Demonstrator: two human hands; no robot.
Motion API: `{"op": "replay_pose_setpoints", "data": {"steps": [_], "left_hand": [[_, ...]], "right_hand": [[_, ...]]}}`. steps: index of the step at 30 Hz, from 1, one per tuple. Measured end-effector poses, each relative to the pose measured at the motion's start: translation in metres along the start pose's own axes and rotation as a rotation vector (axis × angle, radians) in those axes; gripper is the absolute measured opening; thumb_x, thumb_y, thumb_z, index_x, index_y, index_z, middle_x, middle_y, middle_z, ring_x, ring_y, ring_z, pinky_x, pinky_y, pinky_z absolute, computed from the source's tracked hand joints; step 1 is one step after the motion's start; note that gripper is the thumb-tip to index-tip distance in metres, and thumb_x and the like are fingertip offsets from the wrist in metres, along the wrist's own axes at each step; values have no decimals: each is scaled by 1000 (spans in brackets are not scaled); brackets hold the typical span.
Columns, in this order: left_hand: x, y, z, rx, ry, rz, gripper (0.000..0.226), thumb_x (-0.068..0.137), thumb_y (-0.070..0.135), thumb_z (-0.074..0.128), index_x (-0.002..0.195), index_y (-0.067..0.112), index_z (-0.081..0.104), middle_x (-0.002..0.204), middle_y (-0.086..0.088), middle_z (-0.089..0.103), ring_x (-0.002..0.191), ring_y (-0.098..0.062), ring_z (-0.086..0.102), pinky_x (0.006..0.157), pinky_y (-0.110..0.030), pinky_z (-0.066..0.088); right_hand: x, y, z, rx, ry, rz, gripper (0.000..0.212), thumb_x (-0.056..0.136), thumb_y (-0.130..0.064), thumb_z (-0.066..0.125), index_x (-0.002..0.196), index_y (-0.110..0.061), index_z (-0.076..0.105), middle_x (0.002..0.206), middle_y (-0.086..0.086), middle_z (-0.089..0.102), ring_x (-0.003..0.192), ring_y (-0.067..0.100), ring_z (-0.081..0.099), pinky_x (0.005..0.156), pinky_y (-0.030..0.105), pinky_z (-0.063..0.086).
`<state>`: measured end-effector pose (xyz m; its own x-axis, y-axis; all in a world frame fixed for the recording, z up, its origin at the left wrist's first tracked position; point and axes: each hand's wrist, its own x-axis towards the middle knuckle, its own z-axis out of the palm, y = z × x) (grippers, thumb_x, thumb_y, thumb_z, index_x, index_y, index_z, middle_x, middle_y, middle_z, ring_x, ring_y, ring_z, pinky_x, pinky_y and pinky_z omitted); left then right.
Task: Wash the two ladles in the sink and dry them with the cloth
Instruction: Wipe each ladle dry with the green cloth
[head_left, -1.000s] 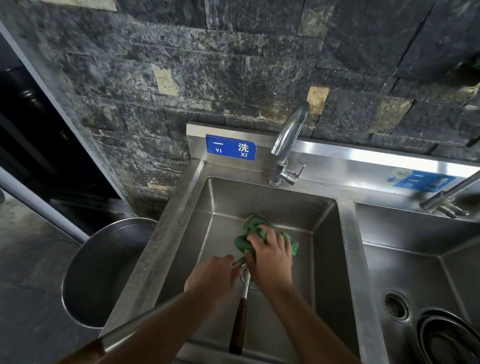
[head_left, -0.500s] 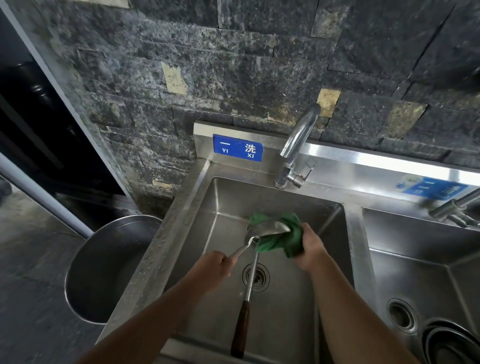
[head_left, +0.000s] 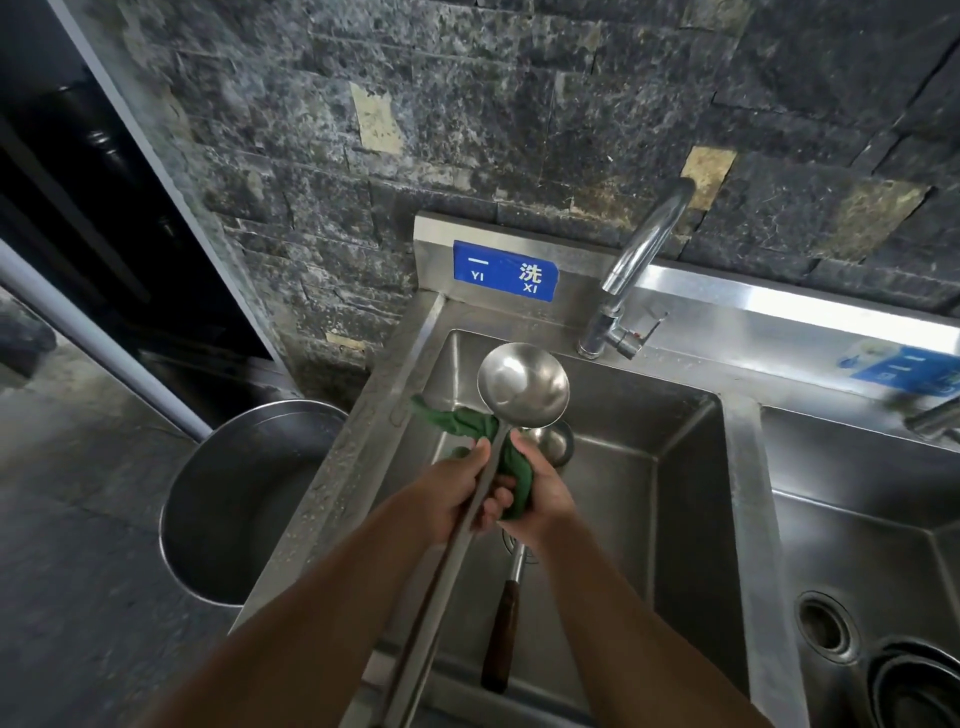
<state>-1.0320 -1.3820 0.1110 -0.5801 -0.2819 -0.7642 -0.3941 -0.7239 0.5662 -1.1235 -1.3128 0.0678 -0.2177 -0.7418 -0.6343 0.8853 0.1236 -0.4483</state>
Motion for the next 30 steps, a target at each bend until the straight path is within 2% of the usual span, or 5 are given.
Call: {"op": "replay_pose_setpoints", "data": {"steps": [3,9,18,27,30], "left_hand": [[-6,-10,-4,-46,42,-46,57,100,51,39,78,2,59,51,-8,56,33,-10,48,34,-15,41],[-26,-46,-22,-93,8,-87,46,104,37,35,92,0,60,62,-8,51,38,-12,50,40,-16,41],[-19,-46,-45,-299,2,-200,21,100,24,50,95,3,52,62,-5,48,43,-10,48,43,-17,45],[16,-43,-76,-256,87,-202,12,95,13,57,88,3,55,60,-7,53,38,-10,48,41,-18,42],[43,-42,-78,-165,166,-202,21,98,18,54,82,4,54,59,-8,50,38,-13,44,41,-18,40]], "right_hand": [[12,6,3,-10,129,-10,33,86,-36,62,88,-4,63,52,9,61,33,17,53,33,22,44],[56,10,-7,76,319,-22,57,87,-35,63,135,-6,55,131,22,61,117,39,62,93,53,52],[75,55,-11,-68,424,131,35,87,-33,66,121,-23,63,127,17,58,106,39,61,66,49,56],[105,68,-4,24,470,155,28,91,-33,64,95,-5,66,70,14,74,77,30,67,79,42,54],[115,69,-7,36,537,166,30,84,-29,72,103,-6,66,84,16,71,82,31,67,83,44,55]]}}
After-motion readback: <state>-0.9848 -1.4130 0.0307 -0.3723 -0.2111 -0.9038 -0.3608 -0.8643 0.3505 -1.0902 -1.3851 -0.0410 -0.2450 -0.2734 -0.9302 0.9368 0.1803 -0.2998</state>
